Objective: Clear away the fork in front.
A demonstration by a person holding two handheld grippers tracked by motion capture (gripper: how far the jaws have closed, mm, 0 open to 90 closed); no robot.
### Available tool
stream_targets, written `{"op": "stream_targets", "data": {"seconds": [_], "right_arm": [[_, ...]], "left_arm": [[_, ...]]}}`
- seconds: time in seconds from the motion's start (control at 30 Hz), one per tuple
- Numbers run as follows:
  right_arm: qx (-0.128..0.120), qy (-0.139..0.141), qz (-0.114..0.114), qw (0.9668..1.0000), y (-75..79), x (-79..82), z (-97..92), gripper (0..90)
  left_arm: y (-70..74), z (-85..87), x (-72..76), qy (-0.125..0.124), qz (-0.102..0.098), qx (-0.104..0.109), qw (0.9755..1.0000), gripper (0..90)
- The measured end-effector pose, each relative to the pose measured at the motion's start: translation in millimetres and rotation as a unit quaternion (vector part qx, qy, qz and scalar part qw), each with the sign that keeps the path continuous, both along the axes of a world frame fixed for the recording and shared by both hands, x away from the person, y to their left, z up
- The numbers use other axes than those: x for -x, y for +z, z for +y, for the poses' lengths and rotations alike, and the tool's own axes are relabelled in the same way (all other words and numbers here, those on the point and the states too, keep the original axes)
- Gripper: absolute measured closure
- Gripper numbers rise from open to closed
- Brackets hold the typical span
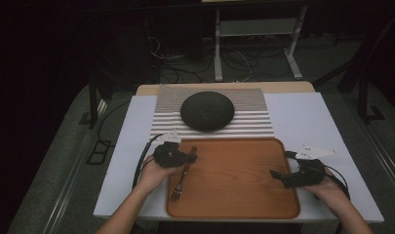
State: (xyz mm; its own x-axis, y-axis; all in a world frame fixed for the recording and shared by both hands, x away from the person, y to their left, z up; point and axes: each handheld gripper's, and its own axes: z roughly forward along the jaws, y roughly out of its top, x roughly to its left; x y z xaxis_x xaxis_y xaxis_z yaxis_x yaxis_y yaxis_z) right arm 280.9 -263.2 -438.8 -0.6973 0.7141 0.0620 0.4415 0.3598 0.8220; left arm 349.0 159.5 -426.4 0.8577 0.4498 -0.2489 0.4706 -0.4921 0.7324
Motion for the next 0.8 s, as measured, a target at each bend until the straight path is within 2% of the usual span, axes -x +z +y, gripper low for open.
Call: {"op": "stream_targets", "data": {"seconds": [0.17,0.23,0.4,0.43,0.8], "right_arm": [[-0.002,0.003,-0.001,1.0,-0.3,-1.1,-0.6,8.8],[-0.002,0.004,-0.001,1.0,-0.3,-0.6,-0.7,8.8],[-0.002,0.006,-0.002,1.0,0.8,-0.4,0.4,8.8],[-0.004,0.007,-0.001,1.0,1.0,-0.6,0.8,8.8],[0.005,0.006,-0.003,1.0,0.1,-0.8,2.4,8.8]], "left_arm": [[-4.7,-17.7,-7.4,-0.014,-0.005,-0.027,0.9995,89.4],[-8.4,-18.7,-7.5,-0.018,0.002,-0.031,0.9993,89.4],[-16.5,-11.3,-5.2,-0.011,0.008,-0.052,0.9985,89.0],[-17.0,-8.9,-5.0,-0.007,0.011,-0.047,0.9988,88.8],[-15.1,12.2,-5.7,0.017,0.008,-0.059,0.9981,87.9]]}}
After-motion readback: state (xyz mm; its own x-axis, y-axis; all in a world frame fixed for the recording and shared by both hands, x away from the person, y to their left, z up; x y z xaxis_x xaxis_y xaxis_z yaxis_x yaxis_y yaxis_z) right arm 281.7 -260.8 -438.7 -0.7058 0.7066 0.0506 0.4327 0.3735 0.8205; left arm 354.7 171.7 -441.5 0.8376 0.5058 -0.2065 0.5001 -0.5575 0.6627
